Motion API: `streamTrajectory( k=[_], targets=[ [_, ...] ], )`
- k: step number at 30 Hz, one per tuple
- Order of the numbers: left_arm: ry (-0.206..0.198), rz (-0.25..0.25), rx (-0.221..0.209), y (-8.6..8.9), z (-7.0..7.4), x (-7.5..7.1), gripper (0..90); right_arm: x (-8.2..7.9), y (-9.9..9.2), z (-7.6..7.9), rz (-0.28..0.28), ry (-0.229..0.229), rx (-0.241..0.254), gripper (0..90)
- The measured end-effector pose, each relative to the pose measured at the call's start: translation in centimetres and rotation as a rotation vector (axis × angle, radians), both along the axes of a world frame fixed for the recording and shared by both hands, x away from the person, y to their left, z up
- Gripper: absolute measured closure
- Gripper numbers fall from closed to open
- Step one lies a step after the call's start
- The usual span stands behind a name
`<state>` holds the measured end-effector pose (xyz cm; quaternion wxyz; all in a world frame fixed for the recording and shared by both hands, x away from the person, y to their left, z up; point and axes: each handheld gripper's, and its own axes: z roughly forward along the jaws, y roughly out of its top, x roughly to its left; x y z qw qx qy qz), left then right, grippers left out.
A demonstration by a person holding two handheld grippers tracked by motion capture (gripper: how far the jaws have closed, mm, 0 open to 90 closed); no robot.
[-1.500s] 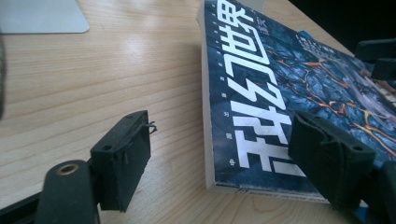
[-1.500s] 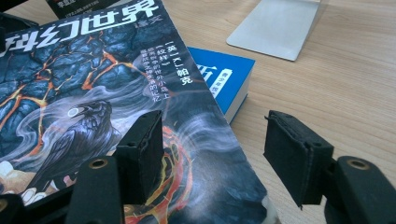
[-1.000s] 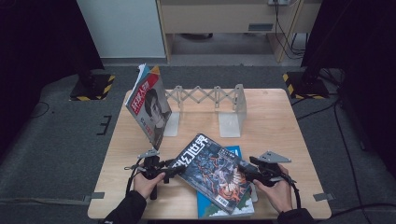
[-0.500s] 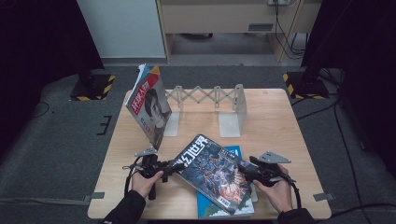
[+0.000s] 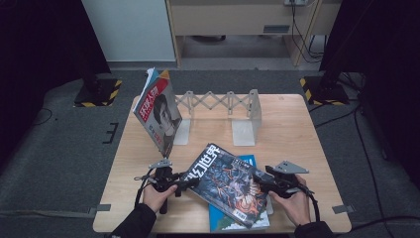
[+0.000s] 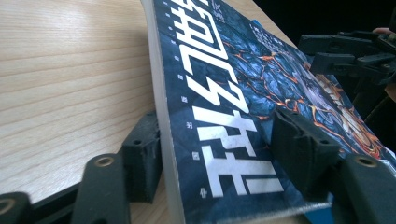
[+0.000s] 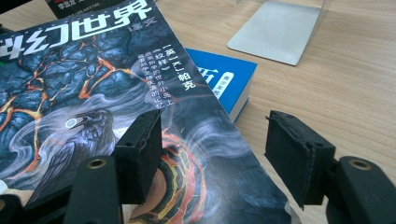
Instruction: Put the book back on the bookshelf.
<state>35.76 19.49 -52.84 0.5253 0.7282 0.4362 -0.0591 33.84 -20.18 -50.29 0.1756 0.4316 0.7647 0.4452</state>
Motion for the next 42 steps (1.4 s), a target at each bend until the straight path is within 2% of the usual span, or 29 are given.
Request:
streamTrajectory(
  k=[6, 10, 14, 16, 21, 24, 30, 35, 36, 40, 42],
  targets=[
    [0.041, -0.004, -0.05, -0.2, -0.6, 0.6, 35.3, 0.0, 0.1, 0.0, 0.0, -0.002, 0.002, 36.7],
    [0.032, -0.004, -0.046, 0.2, 0.3, 0.4, 45.0, 0.0, 0.1, 0.0, 0.001, -0.003, 0.001, 36.7],
    [-0.023, 0.001, -0.097, 0.1, 1.8, -0.2, 53.1, 0.0, 0.1, -0.1, -0.001, -0.008, 0.001, 36.8],
    [-0.046, 0.002, -0.08, -0.1, 2.3, -0.4, 54.1, 0.0, 0.1, -0.1, 0.0, -0.008, 0.003, 36.8],
    [-0.002, 0.008, -0.113, -0.3, 2.1, -0.3, 59.9, 0.0, 0.1, -0.1, 0.001, -0.012, 0.003, 36.8],
    [0.003, 0.027, -0.107, -0.5, 2.2, -0.3, 62.8, 0.0, 0.1, -0.1, 0.0, -0.008, 0.007, 36.8],
    [-0.027, 0.04, -0.098, -0.8, 3.1, -0.5, 67.6, 0.1, 0.0, -0.1, 0.0, -0.003, 0.009, 36.8],
    [-0.021, 0.055, -0.115, -1.1, 4.1, -0.6, 71.6, 0.2, -0.1, 0.0, -0.008, 0.01, 0.024, 37.3],
    [-0.022, 0.054, -0.118, -1.1, 4.3, -0.6, 72.3, 0.2, -0.3, 0.1, -0.009, 0.001, 0.013, 37.5],
    [-0.041, 0.049, -0.131, -1.2, 5.6, -0.7, 75.0, 0.2, -0.9, 0.6, -0.036, -0.01, 0.035, 37.5],
    [-0.051, 0.052, -0.152, -1.1, 6.6, -0.6, 76.6, 0.3, -1.5, 0.7, -0.054, -0.019, 0.04, 37.3]
  ],
)
